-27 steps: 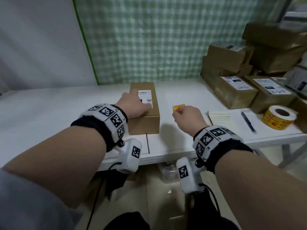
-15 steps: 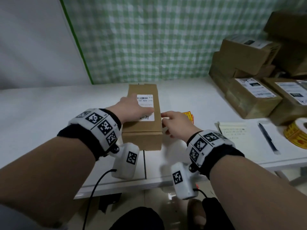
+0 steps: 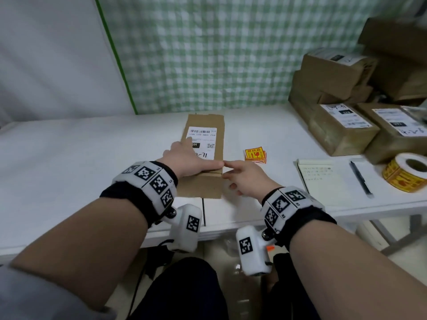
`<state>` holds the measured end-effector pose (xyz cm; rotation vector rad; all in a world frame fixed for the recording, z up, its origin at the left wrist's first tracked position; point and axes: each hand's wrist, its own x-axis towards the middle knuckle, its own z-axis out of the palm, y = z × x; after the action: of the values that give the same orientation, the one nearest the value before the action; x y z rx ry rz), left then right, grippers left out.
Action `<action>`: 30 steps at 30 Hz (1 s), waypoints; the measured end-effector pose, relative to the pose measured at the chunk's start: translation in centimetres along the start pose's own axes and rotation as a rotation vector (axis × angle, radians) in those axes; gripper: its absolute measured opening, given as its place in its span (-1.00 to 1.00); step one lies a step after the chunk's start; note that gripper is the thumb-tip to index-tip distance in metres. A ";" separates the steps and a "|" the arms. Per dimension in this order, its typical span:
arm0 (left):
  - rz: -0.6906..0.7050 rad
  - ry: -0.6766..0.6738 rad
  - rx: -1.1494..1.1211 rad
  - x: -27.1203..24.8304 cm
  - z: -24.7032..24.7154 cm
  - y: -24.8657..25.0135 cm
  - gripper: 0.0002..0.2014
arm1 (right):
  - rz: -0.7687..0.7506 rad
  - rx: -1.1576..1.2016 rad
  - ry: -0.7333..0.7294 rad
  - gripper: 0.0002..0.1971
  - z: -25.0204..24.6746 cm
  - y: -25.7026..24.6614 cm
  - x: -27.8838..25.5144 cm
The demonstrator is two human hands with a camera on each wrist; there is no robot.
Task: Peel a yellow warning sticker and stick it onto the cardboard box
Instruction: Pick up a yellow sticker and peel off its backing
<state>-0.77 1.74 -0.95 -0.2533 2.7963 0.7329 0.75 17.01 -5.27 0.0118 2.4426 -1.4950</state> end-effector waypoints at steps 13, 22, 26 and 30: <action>-0.054 0.020 0.107 -0.8 0.3 0.2 0.02 | 0.001 -0.064 0.081 -0.64 -0.4 0.6 0.8; -0.021 0.017 0.098 2.4 -1.8 0.1 0.06 | 0.138 -0.226 0.439 -0.68 -4.2 1.7 4.0; -0.051 -0.013 0.240 4.6 -1.9 0.3 0.02 | 0.187 -0.301 0.516 -0.64 -5.2 2.2 5.5; -0.075 -0.029 0.353 6.3 -1.5 1.2 -0.01 | 0.231 -0.375 0.507 -0.62 -5.1 2.5 7.5</action>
<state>-7.35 1.29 -0.84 -0.2752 2.8063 0.2164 -7.29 21.61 -7.07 0.6448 2.9487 -1.0053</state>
